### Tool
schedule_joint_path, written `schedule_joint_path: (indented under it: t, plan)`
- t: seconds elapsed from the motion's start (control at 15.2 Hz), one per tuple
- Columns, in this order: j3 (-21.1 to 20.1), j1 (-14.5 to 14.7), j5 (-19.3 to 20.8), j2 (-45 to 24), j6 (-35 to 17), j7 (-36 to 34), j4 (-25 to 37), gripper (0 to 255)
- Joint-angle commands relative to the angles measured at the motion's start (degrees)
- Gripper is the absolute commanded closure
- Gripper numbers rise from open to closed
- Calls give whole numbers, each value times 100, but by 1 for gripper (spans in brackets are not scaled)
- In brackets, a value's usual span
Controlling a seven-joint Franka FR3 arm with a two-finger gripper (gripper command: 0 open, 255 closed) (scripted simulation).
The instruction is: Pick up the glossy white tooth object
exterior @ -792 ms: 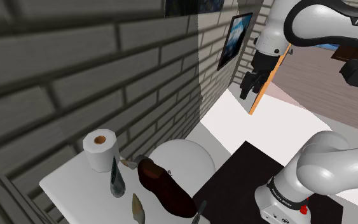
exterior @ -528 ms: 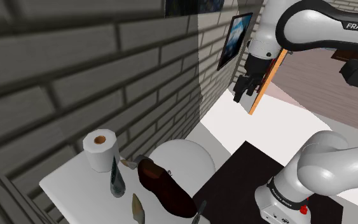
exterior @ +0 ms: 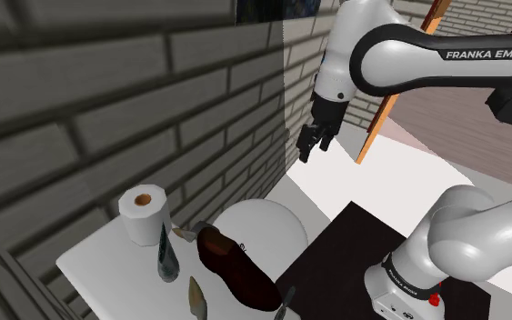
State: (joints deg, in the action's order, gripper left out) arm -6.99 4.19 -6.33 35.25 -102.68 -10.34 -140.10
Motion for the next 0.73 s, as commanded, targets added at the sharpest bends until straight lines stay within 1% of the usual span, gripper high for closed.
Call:
schedule_joint_path:
  t: [0.0, 0.33, 0.66]
  plan:
    - [-222, 113, -123, -305, -239, -197, 71, 0]
    - [-688, 310, -278, -1117, -734, -601, 392, 0]
    - [-1124, 470, -266, -2016, -1160, -1040, 866, 0]
